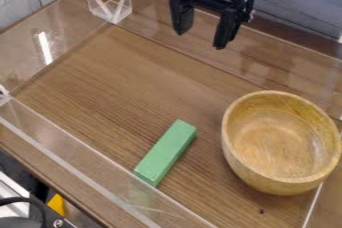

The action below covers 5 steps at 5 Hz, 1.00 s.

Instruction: Put the green block in the brown bowl

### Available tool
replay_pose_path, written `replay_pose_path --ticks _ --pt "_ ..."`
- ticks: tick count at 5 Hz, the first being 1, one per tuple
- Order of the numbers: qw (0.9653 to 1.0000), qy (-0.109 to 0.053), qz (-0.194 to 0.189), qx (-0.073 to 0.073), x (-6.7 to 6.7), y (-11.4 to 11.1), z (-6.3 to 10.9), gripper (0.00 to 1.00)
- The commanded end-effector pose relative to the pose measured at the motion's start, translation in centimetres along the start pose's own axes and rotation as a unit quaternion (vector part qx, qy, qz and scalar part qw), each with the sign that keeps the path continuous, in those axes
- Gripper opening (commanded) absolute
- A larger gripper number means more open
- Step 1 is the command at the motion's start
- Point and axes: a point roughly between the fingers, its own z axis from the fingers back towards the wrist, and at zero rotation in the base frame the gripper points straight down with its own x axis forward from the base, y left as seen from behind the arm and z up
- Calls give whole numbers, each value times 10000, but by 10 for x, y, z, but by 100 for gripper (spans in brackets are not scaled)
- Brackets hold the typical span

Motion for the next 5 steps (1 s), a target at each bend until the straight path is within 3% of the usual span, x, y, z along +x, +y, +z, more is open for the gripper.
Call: replay_pose_path --ticks 1,2,3,4,5 --pt "9995 64 -303 -23 -14 1 2 100" --pt "9974 315 -642 -49 -44 1 -14 100" --pt "9948 424 -920 -67 -58 6 -35 100" --pt "9922 368 -1189 -31 -63 5 -57 100" --pt "9920 349 -1210 -15 -67 -2 -67 0"
